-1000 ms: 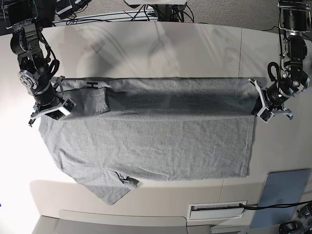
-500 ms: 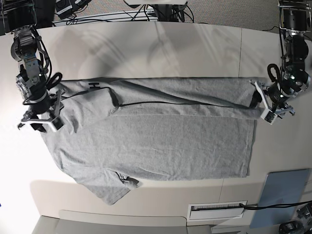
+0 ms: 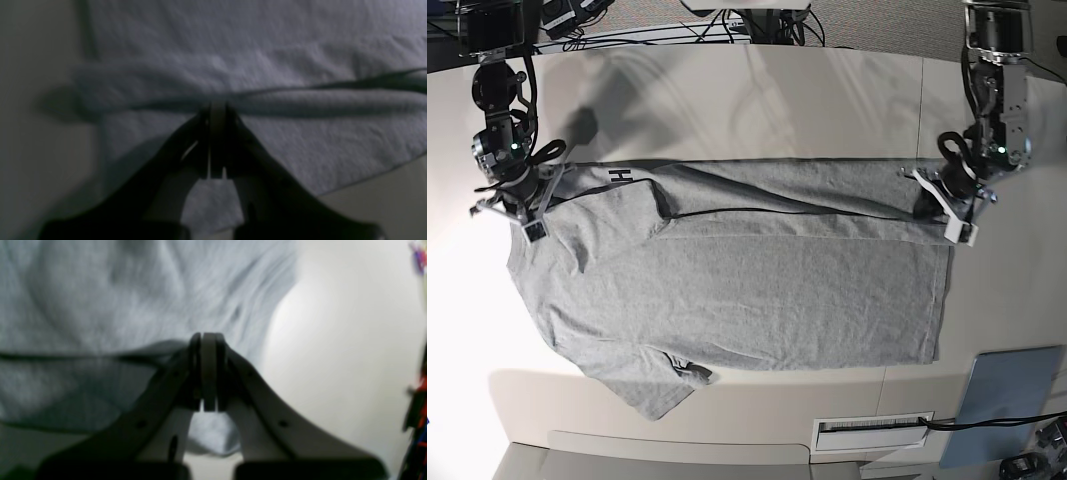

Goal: Fold the T-shirt properly
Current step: 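Release the hem, then regrasp the folded edge with both grippers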

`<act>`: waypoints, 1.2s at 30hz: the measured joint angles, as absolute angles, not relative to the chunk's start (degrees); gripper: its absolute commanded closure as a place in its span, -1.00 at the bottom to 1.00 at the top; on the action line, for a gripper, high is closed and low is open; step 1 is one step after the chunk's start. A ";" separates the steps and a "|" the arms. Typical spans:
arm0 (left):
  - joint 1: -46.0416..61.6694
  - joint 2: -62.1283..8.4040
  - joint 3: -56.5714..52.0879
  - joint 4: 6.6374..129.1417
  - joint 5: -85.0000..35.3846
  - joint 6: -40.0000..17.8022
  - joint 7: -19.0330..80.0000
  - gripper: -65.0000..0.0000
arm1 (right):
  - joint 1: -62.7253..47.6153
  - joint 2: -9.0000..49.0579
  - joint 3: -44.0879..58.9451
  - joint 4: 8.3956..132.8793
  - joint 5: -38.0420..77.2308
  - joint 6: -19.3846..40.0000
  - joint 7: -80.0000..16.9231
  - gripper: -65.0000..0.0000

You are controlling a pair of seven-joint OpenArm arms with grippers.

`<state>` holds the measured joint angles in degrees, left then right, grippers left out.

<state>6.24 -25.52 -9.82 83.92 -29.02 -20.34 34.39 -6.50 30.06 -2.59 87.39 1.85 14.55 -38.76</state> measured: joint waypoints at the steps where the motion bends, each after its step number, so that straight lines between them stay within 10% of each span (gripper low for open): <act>1: 6.74 -25.04 -9.82 83.44 -29.04 -20.45 34.41 1.00 | -6.57 29.87 -2.61 86.26 3.20 15.11 -38.92 1.00; 36: 35.86 -35.11 -10.85 89.17 -43.75 -33.30 28.56 1.00 | -45.08 35.24 9.02 105.51 4.40 11.97 -37.93 1.00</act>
<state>35.86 -35.11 -10.85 89.17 -43.75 -33.30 28.56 -45.08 35.24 9.02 105.51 4.40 11.97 -37.93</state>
